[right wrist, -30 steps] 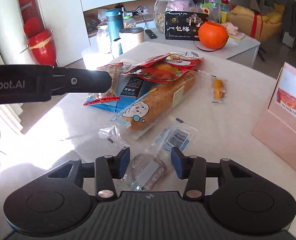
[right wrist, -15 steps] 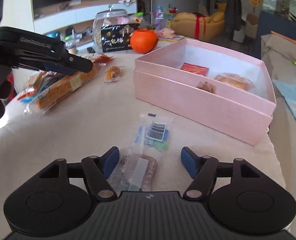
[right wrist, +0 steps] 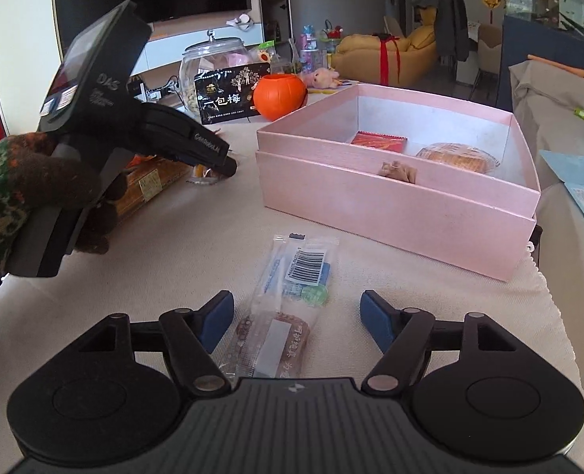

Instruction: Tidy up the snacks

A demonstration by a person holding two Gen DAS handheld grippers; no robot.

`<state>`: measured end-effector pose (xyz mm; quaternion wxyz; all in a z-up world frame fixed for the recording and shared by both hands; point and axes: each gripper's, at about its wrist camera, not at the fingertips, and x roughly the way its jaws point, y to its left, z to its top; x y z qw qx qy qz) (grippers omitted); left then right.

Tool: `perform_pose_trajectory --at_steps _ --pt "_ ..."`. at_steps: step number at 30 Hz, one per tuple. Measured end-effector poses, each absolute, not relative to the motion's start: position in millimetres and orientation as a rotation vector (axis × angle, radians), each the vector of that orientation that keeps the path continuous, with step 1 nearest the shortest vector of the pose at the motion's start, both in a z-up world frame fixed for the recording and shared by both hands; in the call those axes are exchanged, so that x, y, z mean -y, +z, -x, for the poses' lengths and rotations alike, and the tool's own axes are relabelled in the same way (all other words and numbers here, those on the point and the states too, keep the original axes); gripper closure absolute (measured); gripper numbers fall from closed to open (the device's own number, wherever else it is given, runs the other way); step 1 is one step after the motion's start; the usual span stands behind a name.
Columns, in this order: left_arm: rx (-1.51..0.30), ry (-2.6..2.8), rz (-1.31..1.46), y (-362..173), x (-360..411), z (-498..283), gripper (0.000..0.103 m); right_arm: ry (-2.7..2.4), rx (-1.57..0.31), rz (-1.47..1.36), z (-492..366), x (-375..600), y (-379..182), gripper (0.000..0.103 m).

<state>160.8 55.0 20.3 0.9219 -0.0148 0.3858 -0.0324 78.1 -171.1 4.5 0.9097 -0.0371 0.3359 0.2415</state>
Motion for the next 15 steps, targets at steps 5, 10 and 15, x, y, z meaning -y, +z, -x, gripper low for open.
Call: perform_pose_trajectory --at_steps 5,10,15 --pt "-0.802 -0.182 0.036 22.7 -47.9 -92.1 0.077 0.501 -0.693 0.066 -78.4 172.5 4.5 0.032" --pt "-0.837 -0.252 0.082 18.6 -50.9 -44.7 0.077 0.493 -0.693 0.089 -77.0 170.1 4.1 0.031" --pt "-0.759 -0.262 0.186 36.8 -75.8 -18.9 0.074 0.482 -0.692 0.116 -76.0 165.8 4.3 0.031"
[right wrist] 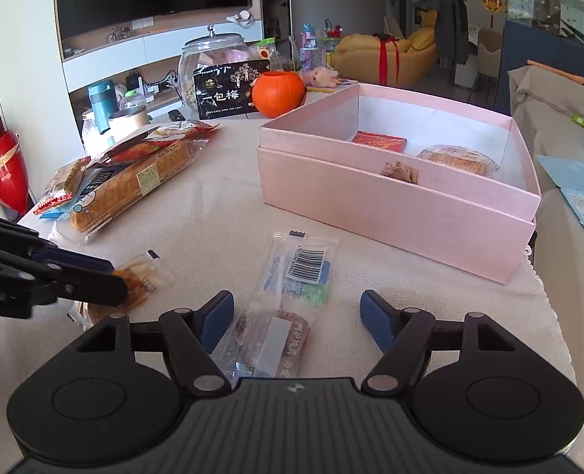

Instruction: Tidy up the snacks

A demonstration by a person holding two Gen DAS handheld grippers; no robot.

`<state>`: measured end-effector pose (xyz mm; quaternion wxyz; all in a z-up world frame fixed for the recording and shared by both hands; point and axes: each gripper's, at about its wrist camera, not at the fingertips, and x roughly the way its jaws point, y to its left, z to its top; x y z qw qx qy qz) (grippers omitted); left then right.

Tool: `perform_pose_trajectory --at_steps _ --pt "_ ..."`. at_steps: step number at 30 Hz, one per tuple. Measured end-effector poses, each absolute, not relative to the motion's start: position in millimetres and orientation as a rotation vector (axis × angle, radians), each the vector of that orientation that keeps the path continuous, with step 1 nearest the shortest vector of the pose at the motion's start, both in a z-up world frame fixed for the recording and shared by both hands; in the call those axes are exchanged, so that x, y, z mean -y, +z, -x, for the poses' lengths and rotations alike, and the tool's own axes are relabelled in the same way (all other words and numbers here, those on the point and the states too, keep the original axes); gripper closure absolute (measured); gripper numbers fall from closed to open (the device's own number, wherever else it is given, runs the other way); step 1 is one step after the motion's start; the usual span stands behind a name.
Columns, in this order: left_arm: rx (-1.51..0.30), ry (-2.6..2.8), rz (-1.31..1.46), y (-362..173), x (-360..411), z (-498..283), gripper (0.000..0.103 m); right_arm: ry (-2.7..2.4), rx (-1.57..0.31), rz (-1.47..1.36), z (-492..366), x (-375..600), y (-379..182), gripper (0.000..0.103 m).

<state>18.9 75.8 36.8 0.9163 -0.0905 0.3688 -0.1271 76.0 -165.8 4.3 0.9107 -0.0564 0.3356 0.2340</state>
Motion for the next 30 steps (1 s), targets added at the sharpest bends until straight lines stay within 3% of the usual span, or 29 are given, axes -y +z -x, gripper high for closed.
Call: perform_pose_trajectory --at_steps 7,14,22,25,30 --pt "-0.59 0.074 0.254 68.0 -150.0 -21.9 0.073 0.482 -0.692 0.118 -77.8 165.1 4.3 0.032" --pt "-0.665 0.302 0.343 50.2 -212.0 -57.3 0.072 0.482 -0.692 0.117 -77.8 165.2 4.2 0.031" --pt "-0.658 0.265 0.201 43.3 -198.4 -68.3 0.062 0.484 -0.693 0.123 -77.9 164.2 4.7 0.03" --pt "-0.694 0.202 0.17 40.9 -188.5 -68.7 0.053 0.484 -0.693 0.126 -77.3 163.5 4.5 0.03" --pt "-0.742 0.131 0.03 26.2 -166.3 -65.7 0.05 0.484 -0.693 0.128 -75.9 163.0 4.3 0.03"
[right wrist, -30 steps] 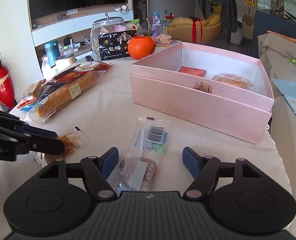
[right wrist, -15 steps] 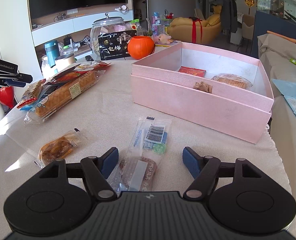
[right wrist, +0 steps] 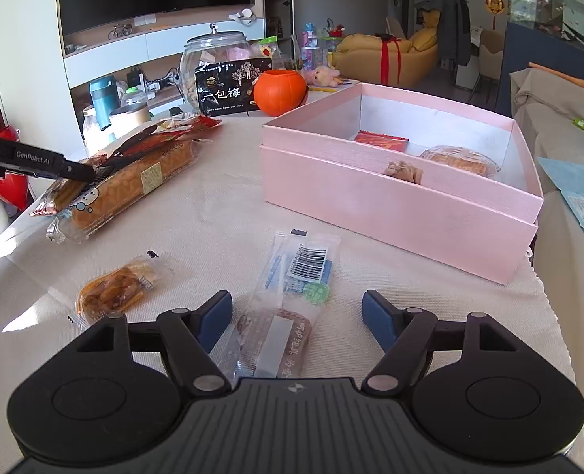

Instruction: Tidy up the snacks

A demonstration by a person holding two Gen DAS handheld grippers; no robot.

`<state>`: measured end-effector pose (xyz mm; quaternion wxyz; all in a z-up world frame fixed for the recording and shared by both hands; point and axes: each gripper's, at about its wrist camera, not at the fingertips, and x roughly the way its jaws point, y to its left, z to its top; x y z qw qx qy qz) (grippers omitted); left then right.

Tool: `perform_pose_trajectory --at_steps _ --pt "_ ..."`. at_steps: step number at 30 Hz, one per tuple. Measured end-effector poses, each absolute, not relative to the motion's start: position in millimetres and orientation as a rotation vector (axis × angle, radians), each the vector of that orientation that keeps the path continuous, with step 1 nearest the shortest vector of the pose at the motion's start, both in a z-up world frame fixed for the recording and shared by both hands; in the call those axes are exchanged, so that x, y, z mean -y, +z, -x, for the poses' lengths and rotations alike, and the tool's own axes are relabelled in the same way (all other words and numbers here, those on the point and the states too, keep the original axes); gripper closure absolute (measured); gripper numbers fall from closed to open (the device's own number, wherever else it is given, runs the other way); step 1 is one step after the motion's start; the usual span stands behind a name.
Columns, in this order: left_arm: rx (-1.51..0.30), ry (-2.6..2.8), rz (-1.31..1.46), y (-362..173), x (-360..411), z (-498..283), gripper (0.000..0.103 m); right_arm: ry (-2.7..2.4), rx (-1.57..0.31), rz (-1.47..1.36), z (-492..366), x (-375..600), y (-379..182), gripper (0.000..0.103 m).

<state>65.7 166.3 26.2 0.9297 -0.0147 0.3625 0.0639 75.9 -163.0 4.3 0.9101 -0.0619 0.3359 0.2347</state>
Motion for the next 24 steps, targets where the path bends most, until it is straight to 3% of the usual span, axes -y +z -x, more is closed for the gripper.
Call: perform_pose_trajectory --at_steps 3,5,10,16,24 --pt "-0.737 0.129 0.028 26.6 -166.2 -61.5 0.052 0.484 -0.693 0.127 -75.6 162.7 4.2 0.03" --pt "-0.726 0.1 0.084 29.7 -171.3 -56.4 0.062 0.484 -0.693 0.127 -75.7 162.7 4.3 0.03" --pt "-0.715 -0.004 0.203 35.4 -167.2 -28.3 0.062 0.525 -0.71 0.128 -77.4 163.0 4.2 0.019" --pt "-0.723 -0.107 0.24 38.6 -141.5 19.2 0.062 0.545 -0.755 0.173 -78.8 156.1 6.9 0.013" --pt "-0.794 -0.144 0.197 18.1 -108.6 41.8 0.061 0.608 -0.769 0.055 -68.6 134.3 36.1 0.022"
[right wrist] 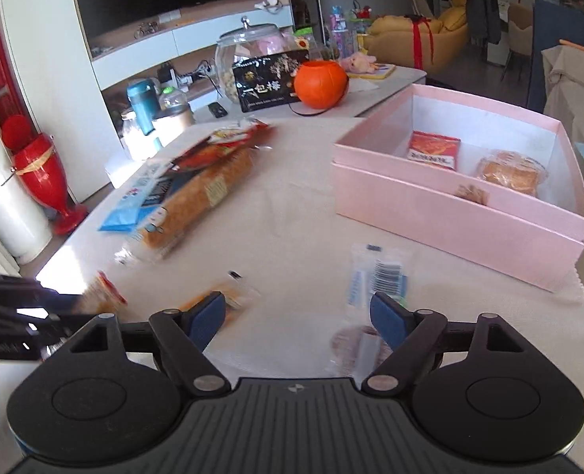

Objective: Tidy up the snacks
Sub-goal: 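Hold the wafer packet in the left tool while the right tool grasps a small pastry packet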

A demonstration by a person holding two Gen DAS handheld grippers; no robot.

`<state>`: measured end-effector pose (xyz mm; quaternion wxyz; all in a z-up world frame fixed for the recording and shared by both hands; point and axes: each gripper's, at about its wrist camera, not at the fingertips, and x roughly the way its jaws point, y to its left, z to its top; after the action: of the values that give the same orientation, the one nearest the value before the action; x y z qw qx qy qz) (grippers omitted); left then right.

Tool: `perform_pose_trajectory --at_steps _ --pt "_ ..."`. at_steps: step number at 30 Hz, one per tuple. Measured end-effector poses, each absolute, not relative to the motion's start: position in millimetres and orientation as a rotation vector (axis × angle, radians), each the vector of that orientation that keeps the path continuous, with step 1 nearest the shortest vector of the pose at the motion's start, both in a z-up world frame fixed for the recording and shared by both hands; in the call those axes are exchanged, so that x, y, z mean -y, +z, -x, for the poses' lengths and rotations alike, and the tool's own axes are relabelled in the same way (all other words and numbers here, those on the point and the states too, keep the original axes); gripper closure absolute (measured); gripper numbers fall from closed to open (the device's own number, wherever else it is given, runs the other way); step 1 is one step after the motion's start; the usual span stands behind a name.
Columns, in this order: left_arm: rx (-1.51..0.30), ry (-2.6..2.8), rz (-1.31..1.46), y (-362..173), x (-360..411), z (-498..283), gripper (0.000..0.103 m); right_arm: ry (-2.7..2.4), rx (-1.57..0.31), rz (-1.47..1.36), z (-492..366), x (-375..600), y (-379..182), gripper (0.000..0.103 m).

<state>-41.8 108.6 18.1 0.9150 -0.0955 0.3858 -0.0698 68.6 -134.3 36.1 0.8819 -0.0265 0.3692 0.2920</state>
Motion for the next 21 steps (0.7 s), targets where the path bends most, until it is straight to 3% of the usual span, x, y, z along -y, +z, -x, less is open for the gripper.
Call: perform_pose_trajectory --at_steps 2,5,7,10,21 --pt "-0.802 -0.132 0.181 19.8 -105.6 41.1 0.061 0.64 -0.789 0.054 -69.9 115.5 38.3 0.027" --pt "-0.815 -0.123 0.135 20.5 -99.2 43.5 0.06 0.69 -0.859 0.056 -74.7 89.8 32.1 0.045" --pt "-0.827 -0.118 0.08 22.0 -91.9 45.4 0.059 0.697 -0.893 0.07 -76.3 80.3 26.0 0.063" --pt "-0.837 -0.112 0.021 23.5 -81.7 45.4 0.06 0.693 -0.895 0.107 -70.6 84.0 25.9 0.073" --pt "-0.822 -0.265 0.034 23.0 -34.1 16.2 0.06 0.589 -0.957 0.204 -37.3 163.8 32.1 0.075"
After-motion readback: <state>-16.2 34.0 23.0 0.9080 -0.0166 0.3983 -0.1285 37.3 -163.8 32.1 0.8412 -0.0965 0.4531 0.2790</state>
